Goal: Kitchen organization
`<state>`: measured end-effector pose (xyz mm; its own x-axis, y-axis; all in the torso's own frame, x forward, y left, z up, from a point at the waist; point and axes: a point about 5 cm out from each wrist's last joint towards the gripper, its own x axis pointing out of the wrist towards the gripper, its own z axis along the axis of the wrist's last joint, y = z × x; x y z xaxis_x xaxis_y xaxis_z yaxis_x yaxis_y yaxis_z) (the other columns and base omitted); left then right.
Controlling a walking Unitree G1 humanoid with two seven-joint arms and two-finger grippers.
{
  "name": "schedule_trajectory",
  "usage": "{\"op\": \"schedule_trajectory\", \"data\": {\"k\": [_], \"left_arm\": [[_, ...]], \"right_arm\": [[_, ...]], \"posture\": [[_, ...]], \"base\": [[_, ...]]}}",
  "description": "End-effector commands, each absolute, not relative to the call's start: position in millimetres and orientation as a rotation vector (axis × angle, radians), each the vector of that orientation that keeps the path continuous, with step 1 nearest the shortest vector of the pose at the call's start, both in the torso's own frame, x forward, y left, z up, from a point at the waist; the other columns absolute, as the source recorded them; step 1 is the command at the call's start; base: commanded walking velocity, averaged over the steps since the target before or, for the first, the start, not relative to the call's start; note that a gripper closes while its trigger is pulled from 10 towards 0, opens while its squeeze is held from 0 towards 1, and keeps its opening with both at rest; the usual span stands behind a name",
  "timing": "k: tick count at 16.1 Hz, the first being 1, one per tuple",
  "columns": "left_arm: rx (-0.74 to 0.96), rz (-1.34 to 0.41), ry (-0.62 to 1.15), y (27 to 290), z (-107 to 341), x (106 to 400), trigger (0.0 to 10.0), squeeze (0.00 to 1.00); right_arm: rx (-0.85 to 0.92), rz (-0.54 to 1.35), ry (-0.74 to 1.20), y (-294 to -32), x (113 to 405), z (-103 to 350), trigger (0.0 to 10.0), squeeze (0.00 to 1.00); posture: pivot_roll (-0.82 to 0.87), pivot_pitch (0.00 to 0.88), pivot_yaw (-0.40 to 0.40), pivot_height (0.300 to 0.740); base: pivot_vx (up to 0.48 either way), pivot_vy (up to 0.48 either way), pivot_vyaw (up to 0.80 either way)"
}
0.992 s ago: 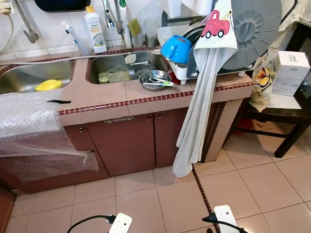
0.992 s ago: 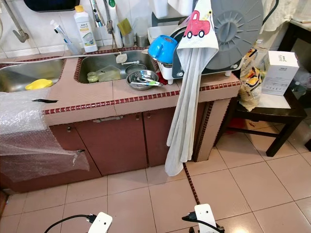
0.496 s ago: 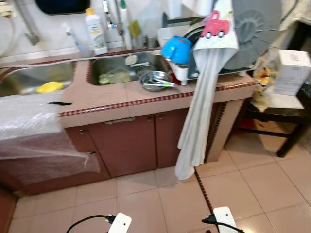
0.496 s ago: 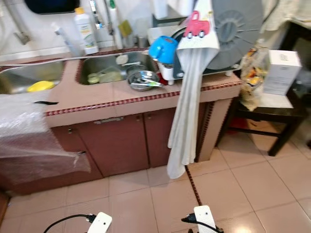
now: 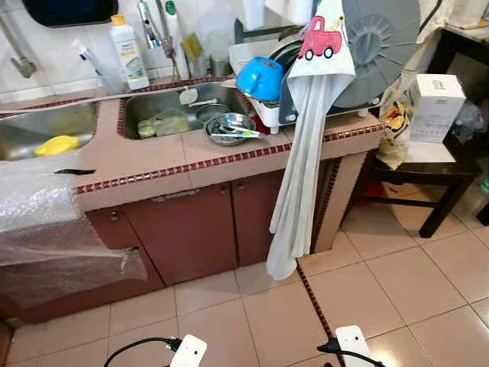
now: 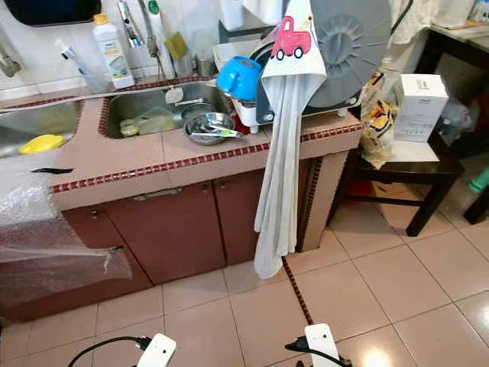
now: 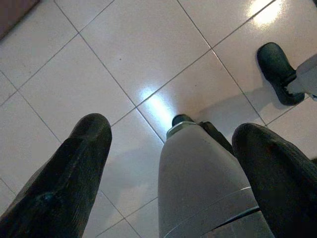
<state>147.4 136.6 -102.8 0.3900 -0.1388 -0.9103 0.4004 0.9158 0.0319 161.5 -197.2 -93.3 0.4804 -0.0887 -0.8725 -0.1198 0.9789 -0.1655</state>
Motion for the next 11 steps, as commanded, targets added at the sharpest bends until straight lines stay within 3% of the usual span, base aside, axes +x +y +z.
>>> {"op": "schedule_trajectory", "data": {"k": [1,11], "left_arm": [[0.277,-0.345,1.126,140.7,-102.7,148.0,10.0,0.00],[0.279,-0.343,1.129,142.7,-102.6,148.3,10.0,0.00]], "right_arm": [[-0.209,0.023,1.079,-194.2,161.5,-93.9,10.0,0.00],[-0.205,0.027,1.082,-192.5,160.9,-94.4,10.0,0.00]], "posture": [[0.00,0.000,0.105,0.740],[0.00,0.000,0.106,0.740]], "base": [[0.000,0.000,-0.74],[0.000,0.000,-0.73]]}}
